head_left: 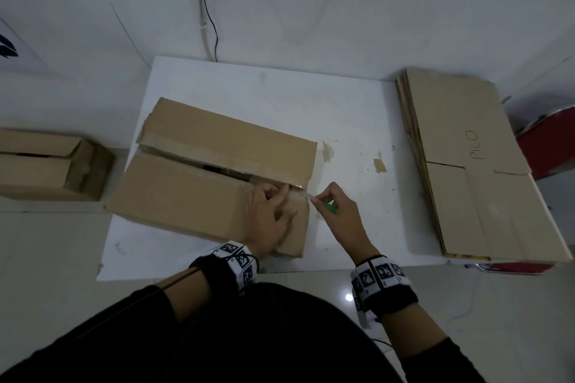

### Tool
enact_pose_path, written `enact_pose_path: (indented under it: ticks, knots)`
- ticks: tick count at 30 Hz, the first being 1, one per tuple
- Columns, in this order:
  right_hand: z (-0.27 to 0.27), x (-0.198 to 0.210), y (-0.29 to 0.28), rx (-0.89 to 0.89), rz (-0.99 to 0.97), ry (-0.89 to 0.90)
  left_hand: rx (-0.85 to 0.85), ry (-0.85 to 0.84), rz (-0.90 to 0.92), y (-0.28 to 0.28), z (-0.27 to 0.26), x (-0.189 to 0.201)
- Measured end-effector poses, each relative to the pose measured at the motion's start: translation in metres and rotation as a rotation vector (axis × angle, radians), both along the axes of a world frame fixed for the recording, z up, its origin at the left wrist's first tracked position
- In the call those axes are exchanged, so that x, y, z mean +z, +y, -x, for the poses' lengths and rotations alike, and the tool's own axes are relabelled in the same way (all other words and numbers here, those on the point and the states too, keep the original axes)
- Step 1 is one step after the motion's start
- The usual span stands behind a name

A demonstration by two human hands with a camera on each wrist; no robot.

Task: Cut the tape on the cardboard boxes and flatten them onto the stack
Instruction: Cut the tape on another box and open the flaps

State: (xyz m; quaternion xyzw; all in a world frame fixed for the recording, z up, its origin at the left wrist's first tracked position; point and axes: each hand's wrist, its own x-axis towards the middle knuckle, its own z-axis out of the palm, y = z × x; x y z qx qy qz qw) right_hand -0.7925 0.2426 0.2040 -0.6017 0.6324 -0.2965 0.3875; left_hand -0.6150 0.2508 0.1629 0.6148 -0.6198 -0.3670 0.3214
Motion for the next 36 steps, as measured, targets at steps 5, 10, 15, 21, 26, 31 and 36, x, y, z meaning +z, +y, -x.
enact_pose_path:
  ticks: [5,10,15,21,26,31,36]
  knots:
    - [-0.005,-0.009,0.0,-0.002,0.074,0.045,-0.006,0.009,-0.015,-0.001,0.001,-0.001]
    - [-0.01,-0.013,0.001,-0.004,0.137,0.047,-0.019,0.008,-0.006,0.0,-0.001,-0.006]
    - [-0.019,-0.026,-0.027,-0.202,0.193,-0.005,-0.071,-0.028,0.013,0.001,-0.002,0.001]
    - [0.02,-0.062,-0.044,-0.338,-0.19,0.143,0.001,0.01,0.021,-0.001,-0.005,0.01]
    - [0.017,-0.057,-0.033,-0.306,-0.179,0.32,0.049,-0.33,0.079,-0.003,-0.038,0.013]
    - [-0.022,-0.012,-0.03,-0.216,-0.052,-0.081,-0.016,-0.544,0.085,-0.011,-0.082,0.025]
    - [-0.032,0.01,-0.053,-0.185,-0.083,-0.088,-0.255,-0.509,0.034,-0.024,-0.109,0.033]
